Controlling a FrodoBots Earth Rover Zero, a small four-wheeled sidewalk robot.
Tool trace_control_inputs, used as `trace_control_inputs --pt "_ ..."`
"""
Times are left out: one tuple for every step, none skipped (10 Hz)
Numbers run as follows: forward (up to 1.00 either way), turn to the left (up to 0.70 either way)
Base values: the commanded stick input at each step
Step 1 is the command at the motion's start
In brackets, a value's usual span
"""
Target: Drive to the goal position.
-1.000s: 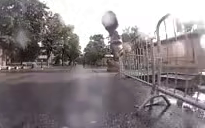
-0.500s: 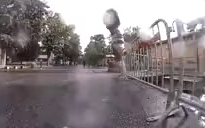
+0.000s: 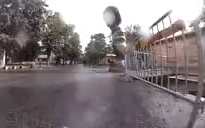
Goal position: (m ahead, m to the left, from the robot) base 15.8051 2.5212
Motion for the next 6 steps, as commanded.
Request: trace_control_inputs --pt "0.85 0.00" --pt "0.85 0.00" --pt "0.85 0.00" --pt "0.85 0.00" --pt "0.85 0.00" --pt "0.85 0.00"
